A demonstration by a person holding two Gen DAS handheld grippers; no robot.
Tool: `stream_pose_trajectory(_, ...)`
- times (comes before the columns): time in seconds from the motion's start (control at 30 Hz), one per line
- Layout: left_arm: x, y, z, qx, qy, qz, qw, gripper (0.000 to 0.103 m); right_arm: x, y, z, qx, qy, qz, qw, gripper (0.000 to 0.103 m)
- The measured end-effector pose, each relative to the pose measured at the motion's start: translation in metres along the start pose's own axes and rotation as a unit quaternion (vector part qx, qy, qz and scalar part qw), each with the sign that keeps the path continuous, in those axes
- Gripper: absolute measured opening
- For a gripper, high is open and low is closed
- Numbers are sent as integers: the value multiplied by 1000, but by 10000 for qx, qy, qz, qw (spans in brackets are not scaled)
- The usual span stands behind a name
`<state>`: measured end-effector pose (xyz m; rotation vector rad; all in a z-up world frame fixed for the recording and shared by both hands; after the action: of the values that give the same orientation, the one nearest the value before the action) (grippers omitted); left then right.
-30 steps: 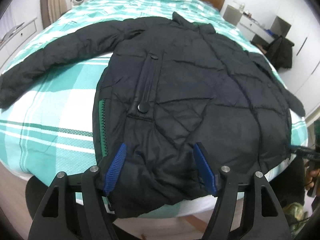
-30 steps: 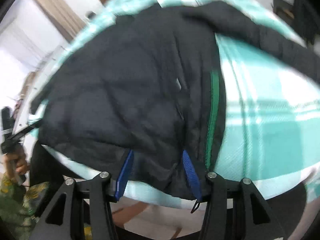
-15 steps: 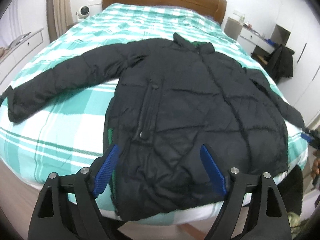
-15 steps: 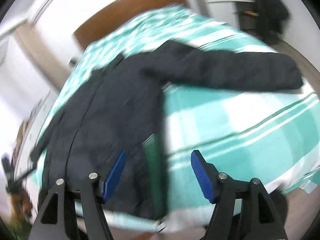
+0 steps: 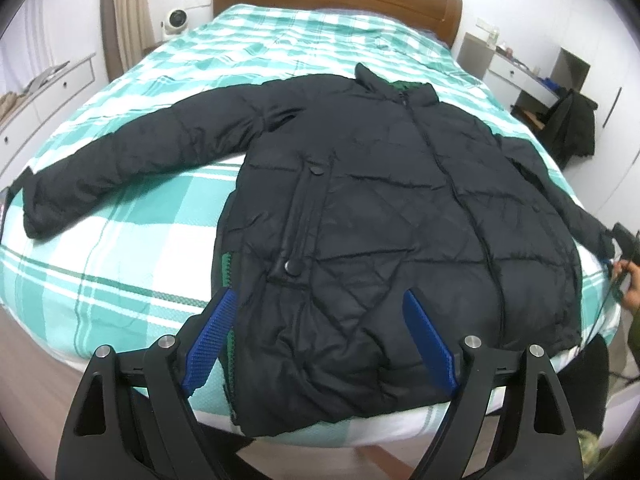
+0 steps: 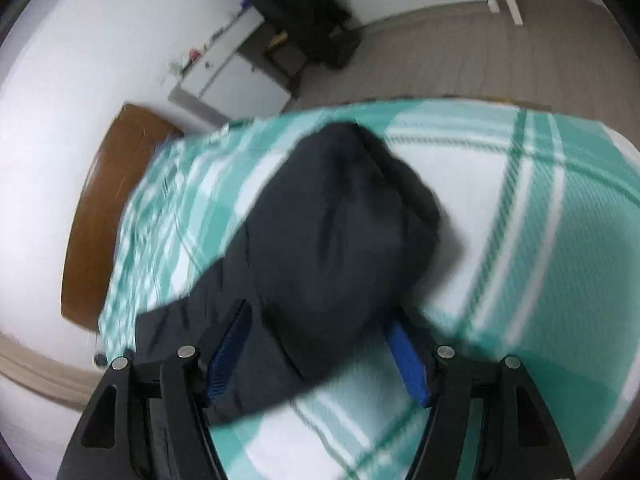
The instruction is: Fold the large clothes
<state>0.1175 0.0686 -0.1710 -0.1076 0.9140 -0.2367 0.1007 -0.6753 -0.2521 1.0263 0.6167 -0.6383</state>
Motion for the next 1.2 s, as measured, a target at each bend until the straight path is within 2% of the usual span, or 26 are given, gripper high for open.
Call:
stream_pose_trajectory(0.03,0,0,0,11,11,17,10000,86,0,7,-1,-153,-104,-156,9997,35)
stream_pose_trajectory(0.07,1,0,0,21,25,34,10000,86,-2,14,2,-411,-260,-322,9983,15)
stream_pose_trajectory(0.13,1,0,1,31,27,49,10000,86,-25,52,-3,-1289,-762,-338,9881,11)
stream_pose_trajectory(0.17,1,0,1,32,23,42,10000,86,-41,77,-9,-1810,-968,-216,9785,11)
stream_pose_trajectory(0.2,2,-1,1,31,31,28,10000,86,-62,112,-25,-2532,-1195,0,9600,11)
stream_pose_trajectory(0.27,8,-4,3,50,87,-46,9999,86,-93,159,-54,-3406,-1412,372,9288,11)
stream_pose_trajectory(0.33,15,-11,6,55,138,-141,9998,86,-128,211,-103,-4373,-1512,876,8821,11)
stream_pose_trajectory(0.43,22,-23,14,-42,120,-392,9991,86,-164,258,-171,-5228,-1518,1440,8264,10)
stream_pose_trajectory(0.53,29,-36,25,-187,71,-770,9968,86,-171,286,-239,-5804,-1274,1793,7841,10)
stream_pose_trajectory(0.6,34,-42,30,-274,80,-940,9952,86,-159,294,-287,-6161,-1099,1862,7574,10)
stream_pose_trajectory(0.73,43,-44,27,-506,160,-1041,9931,86,-132,277,-362,-6476,-527,1774,7392,13)
stream_pose_trajectory(0.77,45,-42,24,-593,196,-1068,9923,86,-123,268,-387,-6642,-265,1645,7287,21)
stream_pose_trajectory(0.83,49,-39,18,-767,276,-1142,9901,86,-110,252,-418,-6829,184,1532,7140,55)
stream_pose_trajectory(0.87,51,-38,15,-843,328,-1195,9887,86,-111,238,-425,-6850,336,1548,7111,87)
stream_pose_trajectory(0.93,55,-37,12,-920,400,-1303,9864,86,-109,230,-433,-6808,367,1662,7125,90)
stream_pose_trajectory(1.0,58,-39,12,-1016,412,-1471,9830,86,-119,220,-434,-6879,365,1720,7042,90)
stream_pose_trajectory(1.1,62,-51,18,-1233,464,-2059,9697,86,-145,201,-426,-6919,232,1790,6991,90)
stream_pose_trajectory(1.2,70,-80,32,-1107,600,-2579,9579,86,-158,184,-415,-6895,85,1693,7041,90)
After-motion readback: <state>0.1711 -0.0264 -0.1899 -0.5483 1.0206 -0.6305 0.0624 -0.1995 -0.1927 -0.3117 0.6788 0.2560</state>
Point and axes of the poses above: each gripper's, at about its wrist camera, not at the fingertips, and x roughly the way its jaws point, y to its left, z to its top, the point moved 5 cm from there along x, roughly the way its jaws point, and after that the axes turned 5 degrees about -z, right-handed, at the moved point
